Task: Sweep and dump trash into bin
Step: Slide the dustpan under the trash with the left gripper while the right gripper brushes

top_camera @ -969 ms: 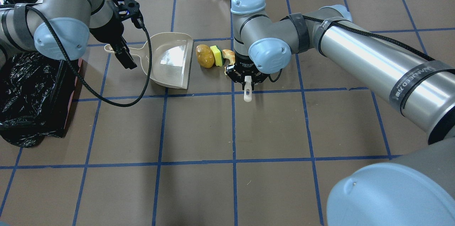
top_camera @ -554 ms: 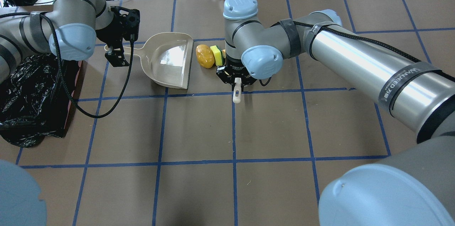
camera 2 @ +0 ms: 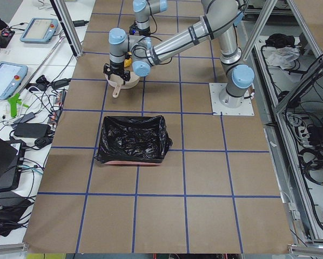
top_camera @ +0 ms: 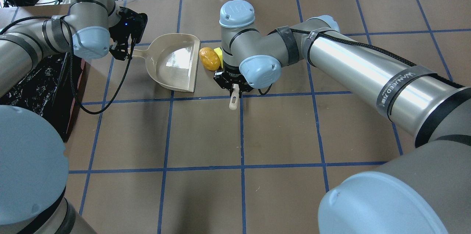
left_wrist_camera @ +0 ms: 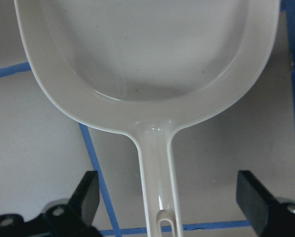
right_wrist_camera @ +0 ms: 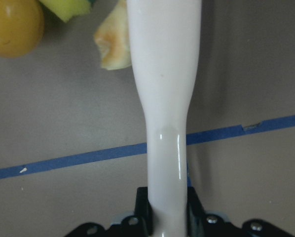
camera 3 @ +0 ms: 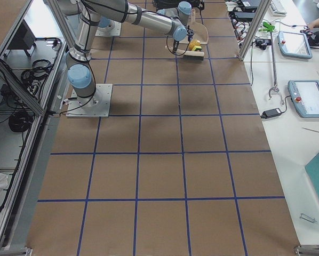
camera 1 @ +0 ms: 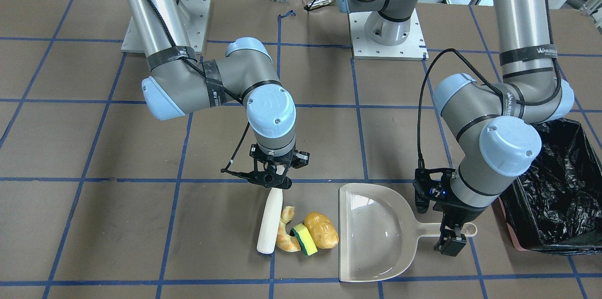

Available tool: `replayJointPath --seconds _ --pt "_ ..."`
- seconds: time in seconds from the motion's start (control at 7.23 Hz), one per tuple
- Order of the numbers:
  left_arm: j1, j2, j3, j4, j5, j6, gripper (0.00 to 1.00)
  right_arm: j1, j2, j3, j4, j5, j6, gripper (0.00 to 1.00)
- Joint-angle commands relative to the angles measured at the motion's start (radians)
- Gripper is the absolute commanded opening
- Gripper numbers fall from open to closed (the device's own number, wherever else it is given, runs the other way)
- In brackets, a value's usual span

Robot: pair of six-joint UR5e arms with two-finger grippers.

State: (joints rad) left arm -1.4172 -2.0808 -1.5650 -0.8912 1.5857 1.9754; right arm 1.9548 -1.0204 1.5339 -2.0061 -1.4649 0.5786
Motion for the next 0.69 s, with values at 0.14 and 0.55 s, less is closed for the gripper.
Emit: replayJointPath --seconds 0.14,0.55 --pt "0.035 -0.054 0.010 -0.008 -0.007 -0.064 0.99 0.019 0.003 -0.024 -0.002 0.034 0.055 0.00" --pt "0.050 -0.056 0.017 -0.052 -0.012 -0.122 0.98 0.029 0.003 -0.024 -0.003 0.035 0.067 0.00"
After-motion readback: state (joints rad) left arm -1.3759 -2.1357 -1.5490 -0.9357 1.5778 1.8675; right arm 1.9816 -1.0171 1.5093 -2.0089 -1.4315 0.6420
